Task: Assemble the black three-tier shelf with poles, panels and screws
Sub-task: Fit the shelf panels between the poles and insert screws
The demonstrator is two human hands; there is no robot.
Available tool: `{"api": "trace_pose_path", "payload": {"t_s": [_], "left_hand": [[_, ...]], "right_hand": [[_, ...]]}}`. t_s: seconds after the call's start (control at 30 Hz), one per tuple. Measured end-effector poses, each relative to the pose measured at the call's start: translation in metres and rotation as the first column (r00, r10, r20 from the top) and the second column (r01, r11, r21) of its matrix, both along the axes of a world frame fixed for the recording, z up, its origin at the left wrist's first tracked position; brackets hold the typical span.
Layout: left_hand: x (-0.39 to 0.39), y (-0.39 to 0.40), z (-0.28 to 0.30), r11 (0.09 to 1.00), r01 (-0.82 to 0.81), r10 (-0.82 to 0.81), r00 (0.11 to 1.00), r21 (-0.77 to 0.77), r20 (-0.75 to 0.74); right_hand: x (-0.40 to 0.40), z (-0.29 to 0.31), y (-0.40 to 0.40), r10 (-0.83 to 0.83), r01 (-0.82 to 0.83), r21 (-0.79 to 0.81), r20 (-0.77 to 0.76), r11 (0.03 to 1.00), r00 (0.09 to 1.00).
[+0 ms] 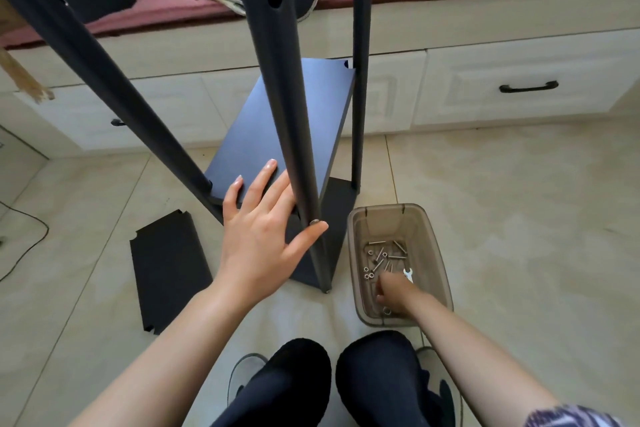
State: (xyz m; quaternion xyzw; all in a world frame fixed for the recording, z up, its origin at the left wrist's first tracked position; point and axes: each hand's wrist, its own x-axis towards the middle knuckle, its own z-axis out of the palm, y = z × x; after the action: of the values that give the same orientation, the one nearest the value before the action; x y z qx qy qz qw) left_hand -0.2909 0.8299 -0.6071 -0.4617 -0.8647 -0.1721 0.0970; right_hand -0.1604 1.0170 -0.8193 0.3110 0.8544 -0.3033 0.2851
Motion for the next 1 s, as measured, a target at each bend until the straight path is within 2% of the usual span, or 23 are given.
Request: {"api": "trace_pose_path", "payload": {"t_s": [0.27, 0.37, 0.43, 0.53, 0.63, 0.73, 0.8, 0.87, 0.93, 1.0], "left_hand": [[0.001, 0.002, 0.000, 1.000, -0.002, 0.001, 1.000, 0.011, 0.010], [0.000, 0.001, 0.000, 1.000, -0.006, 0.006, 1.000, 0.010, 0.005], [0.001, 0.001, -0.001, 1.000, -0.006, 0.006, 1.000, 0.011, -0.001], [0.001, 0.002, -0.001, 1.000, -0.009, 0.009, 1.000, 0.013, -0.006], [0.001, 0.001, -0.001, 1.000, -0.010, 0.010, 1.000, 0.003, 0.000], [0.001, 0.001, 0.000, 1.000, -0.008, 0.008, 1.000, -0.005, 0.011], [0.002, 0.001, 0.002, 1.000, -0.010, 0.010, 1.000, -0.010, 0.011], [0.003, 0.000, 0.003, 1.000, -0.012, 0.012, 1.000, -0.014, 0.013], [0.003, 0.000, 0.005, 1.000, -0.013, 0.014, 1.000, -0.016, 0.017], [0.003, -0.001, 0.006, 1.000, -0.016, 0.016, 1.000, -0.022, 0.019]], "right_hand": [[-0.008, -0.002, -0.007, 0.223, -0.228, 0.203, 0.044, 0.952, 0.974], [-0.008, 0.001, -0.005, 0.241, -0.243, 0.212, 0.038, 0.947, 0.970], [-0.007, 0.006, -0.002, 0.168, -0.160, 0.181, -0.031, 0.970, 0.985], [-0.005, 0.016, 0.005, -0.088, 0.111, 0.072, -0.264, 0.991, 0.960], [-0.003, 0.042, 0.007, -0.348, 0.351, -0.089, -0.490, 0.932, 0.799], [-0.006, 0.078, 0.002, -0.478, 0.416, -0.255, -0.619, 0.873, 0.624], [-0.013, 0.105, -0.006, -0.609, 0.397, -0.461, -0.616, 0.793, 0.499], [-0.023, 0.130, -0.018, -0.736, 0.340, -0.663, -0.518, 0.667, 0.436], [-0.034, 0.147, -0.032, -0.764, 0.299, -0.734, -0.444, 0.609, 0.468], [-0.045, 0.154, -0.046, -0.707, 0.275, -0.695, -0.465, 0.665, 0.533]]}}
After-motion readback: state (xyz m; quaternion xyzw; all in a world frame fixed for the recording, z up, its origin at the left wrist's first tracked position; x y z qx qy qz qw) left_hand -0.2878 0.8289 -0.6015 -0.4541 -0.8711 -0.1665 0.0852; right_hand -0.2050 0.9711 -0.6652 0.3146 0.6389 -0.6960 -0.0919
